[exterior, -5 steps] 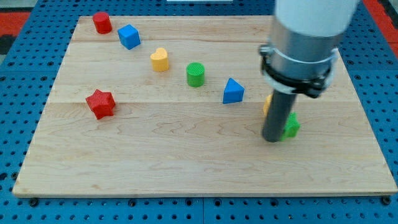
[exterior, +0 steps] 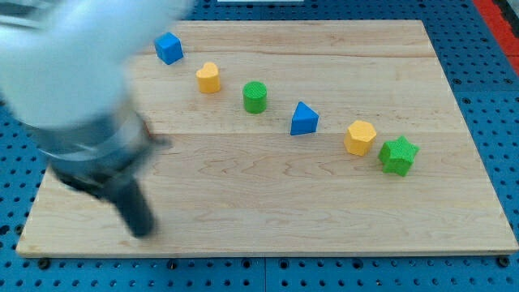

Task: Slide red star to the bottom center

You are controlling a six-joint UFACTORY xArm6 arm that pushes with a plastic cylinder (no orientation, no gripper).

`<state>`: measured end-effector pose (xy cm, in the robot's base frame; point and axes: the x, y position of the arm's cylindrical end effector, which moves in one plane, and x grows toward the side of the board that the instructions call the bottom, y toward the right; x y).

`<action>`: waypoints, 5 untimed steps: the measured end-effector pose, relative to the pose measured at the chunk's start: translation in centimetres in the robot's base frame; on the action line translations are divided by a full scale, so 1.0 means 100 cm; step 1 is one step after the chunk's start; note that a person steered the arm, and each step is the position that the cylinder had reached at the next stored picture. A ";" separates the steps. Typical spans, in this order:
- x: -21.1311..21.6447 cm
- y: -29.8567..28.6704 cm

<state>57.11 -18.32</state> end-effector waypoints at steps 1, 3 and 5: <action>-0.067 -0.117; -0.106 -0.056; -0.110 -0.009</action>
<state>46.12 -19.26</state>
